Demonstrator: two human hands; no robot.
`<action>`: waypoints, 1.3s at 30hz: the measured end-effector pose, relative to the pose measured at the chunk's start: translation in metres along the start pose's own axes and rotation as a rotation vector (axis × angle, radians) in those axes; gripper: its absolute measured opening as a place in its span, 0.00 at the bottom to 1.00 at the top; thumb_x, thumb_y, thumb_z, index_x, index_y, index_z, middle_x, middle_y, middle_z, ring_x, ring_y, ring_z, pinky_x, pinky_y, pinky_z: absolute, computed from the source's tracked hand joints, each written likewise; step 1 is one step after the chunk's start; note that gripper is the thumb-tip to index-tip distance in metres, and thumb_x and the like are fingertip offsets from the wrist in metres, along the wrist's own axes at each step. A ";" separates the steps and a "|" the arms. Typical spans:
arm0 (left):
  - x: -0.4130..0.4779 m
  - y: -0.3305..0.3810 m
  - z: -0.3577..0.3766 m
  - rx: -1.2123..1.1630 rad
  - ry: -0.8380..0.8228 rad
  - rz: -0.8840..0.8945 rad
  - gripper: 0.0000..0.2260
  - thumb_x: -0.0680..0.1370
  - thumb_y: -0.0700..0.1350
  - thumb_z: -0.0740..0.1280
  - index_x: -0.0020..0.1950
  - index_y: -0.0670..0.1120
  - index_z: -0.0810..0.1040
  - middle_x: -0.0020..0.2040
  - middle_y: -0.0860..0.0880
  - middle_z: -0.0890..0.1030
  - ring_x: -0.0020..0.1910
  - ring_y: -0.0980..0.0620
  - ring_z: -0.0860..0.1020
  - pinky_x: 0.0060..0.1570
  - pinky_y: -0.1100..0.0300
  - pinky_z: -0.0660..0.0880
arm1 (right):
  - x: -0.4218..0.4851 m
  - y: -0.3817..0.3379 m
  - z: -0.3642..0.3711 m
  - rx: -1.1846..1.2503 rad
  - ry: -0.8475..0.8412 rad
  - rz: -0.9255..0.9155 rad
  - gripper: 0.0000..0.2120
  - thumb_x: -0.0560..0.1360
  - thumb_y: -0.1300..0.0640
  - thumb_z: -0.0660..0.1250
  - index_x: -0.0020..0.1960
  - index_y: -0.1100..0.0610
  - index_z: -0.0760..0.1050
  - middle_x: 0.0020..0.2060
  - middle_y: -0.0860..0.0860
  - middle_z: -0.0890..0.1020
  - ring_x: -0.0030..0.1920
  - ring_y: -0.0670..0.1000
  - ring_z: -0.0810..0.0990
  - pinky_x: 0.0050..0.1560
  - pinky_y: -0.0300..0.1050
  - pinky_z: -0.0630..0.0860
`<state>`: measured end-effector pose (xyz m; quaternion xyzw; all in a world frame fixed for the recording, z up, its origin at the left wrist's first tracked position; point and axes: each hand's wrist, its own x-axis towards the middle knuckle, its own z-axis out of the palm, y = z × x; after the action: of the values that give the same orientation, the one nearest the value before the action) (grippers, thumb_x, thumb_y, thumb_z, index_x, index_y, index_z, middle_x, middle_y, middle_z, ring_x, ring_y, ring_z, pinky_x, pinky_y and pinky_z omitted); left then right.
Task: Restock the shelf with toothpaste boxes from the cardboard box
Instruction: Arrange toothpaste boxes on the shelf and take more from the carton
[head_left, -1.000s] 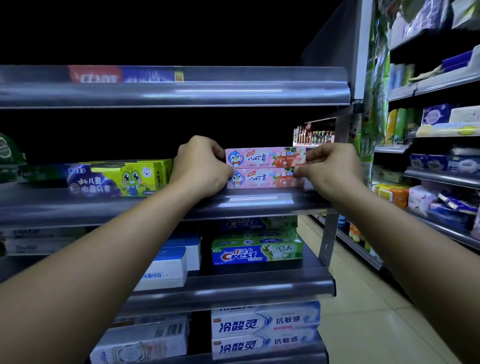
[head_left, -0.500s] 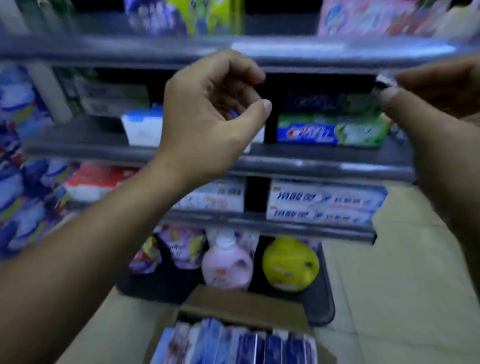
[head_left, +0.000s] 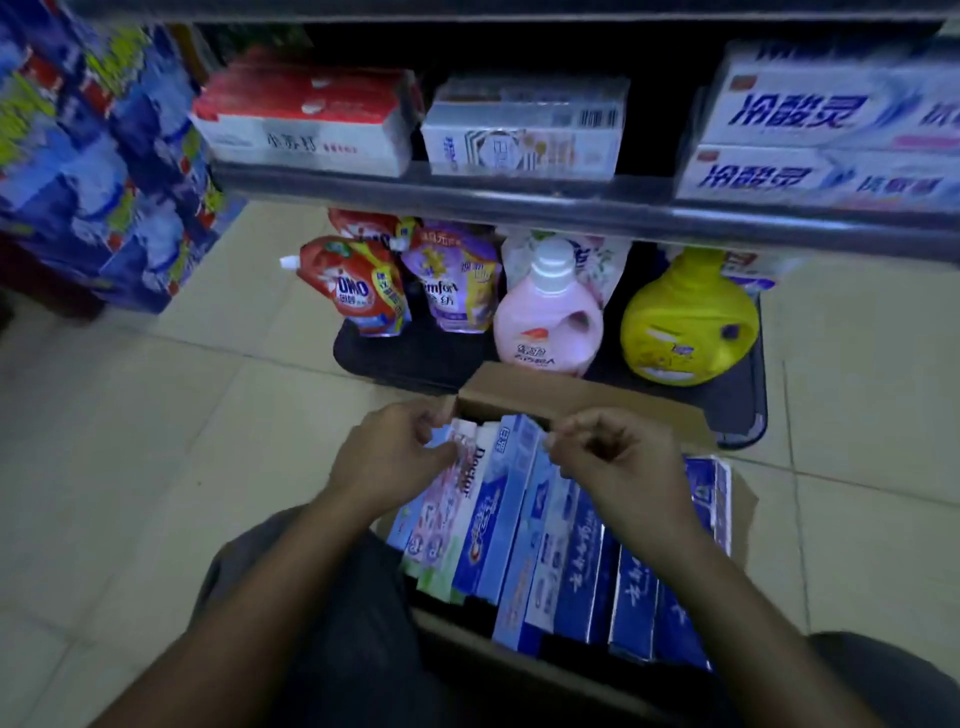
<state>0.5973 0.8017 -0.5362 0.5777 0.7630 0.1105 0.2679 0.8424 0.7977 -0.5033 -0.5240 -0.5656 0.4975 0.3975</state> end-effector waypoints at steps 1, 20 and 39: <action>0.001 -0.006 0.007 0.033 -0.010 -0.028 0.15 0.71 0.61 0.75 0.48 0.55 0.77 0.46 0.55 0.82 0.46 0.48 0.81 0.46 0.54 0.77 | 0.001 0.004 0.003 -0.012 -0.018 0.005 0.11 0.75 0.64 0.74 0.40 0.49 0.82 0.33 0.55 0.84 0.34 0.55 0.81 0.37 0.50 0.79; -0.005 0.008 -0.006 -0.634 -0.183 -0.076 0.27 0.57 0.39 0.81 0.55 0.46 0.81 0.46 0.44 0.86 0.35 0.53 0.84 0.34 0.60 0.79 | 0.009 0.022 0.003 0.023 -0.086 0.121 0.09 0.74 0.60 0.76 0.47 0.47 0.83 0.38 0.48 0.86 0.36 0.48 0.82 0.41 0.50 0.81; -0.005 0.112 -0.060 -0.978 -0.461 0.245 0.24 0.67 0.50 0.79 0.62 0.48 0.83 0.57 0.41 0.85 0.55 0.43 0.84 0.50 0.54 0.80 | 0.036 -0.064 -0.042 0.538 -0.012 0.052 0.26 0.63 0.55 0.80 0.60 0.55 0.79 0.47 0.61 0.87 0.41 0.58 0.86 0.39 0.50 0.83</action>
<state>0.6580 0.8404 -0.4310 0.4797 0.4718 0.3530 0.6502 0.8661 0.8421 -0.4349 -0.4110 -0.4018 0.6431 0.5060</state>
